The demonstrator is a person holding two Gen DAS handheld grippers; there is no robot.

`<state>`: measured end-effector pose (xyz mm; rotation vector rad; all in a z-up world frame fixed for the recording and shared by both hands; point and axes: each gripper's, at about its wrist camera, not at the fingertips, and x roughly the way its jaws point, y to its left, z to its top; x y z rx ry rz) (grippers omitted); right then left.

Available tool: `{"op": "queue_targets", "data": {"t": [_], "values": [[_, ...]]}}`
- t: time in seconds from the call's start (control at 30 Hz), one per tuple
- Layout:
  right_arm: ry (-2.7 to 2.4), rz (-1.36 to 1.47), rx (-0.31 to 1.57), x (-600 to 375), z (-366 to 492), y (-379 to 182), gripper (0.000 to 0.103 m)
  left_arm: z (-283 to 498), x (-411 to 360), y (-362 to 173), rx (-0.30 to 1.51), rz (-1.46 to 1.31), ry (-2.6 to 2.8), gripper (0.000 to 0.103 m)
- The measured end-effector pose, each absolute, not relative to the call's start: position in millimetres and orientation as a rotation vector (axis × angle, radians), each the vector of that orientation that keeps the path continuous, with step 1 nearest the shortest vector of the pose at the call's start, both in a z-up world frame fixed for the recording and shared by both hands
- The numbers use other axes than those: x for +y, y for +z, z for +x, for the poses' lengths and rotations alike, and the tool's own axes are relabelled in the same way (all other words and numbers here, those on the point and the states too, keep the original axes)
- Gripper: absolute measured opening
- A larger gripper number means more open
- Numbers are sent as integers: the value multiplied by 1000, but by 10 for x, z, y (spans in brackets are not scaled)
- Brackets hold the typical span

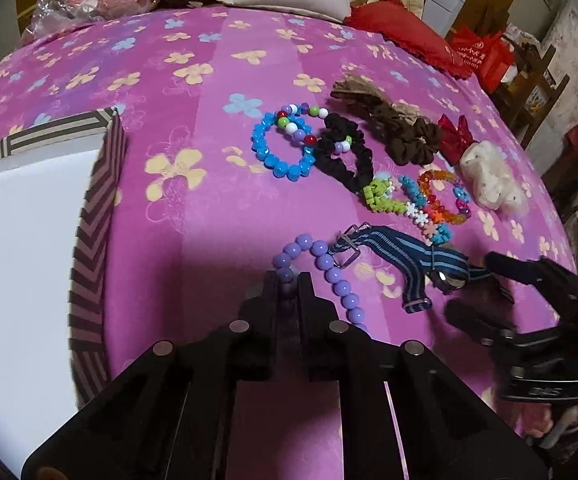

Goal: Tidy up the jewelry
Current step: 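Grasp the purple bead bracelet with left tool while right tool grasps the striped watch, then carry bracelet and watch into the white tray and open both tools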

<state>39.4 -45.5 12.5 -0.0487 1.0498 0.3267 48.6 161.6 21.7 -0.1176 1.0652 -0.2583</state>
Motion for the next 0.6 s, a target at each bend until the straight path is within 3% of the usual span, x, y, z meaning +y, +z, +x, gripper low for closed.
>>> {"op": "queue_targets", "data": {"t": [0.13,0.23,0.3,0.6], "values": [[308,-80,1041,-405,390,83,88,405,1643,351,1030,-128,-271,8],[275,-142,1019,-346,341,85,67,341,1642,474,995,-126,-282,8],[283,-146,1015,-306,307,106,42,304,1644,547,981,-129,-290,8],[259,-94,1030,-280,158,440,40,53,1845,1006,864,-133,-271,8]]}}
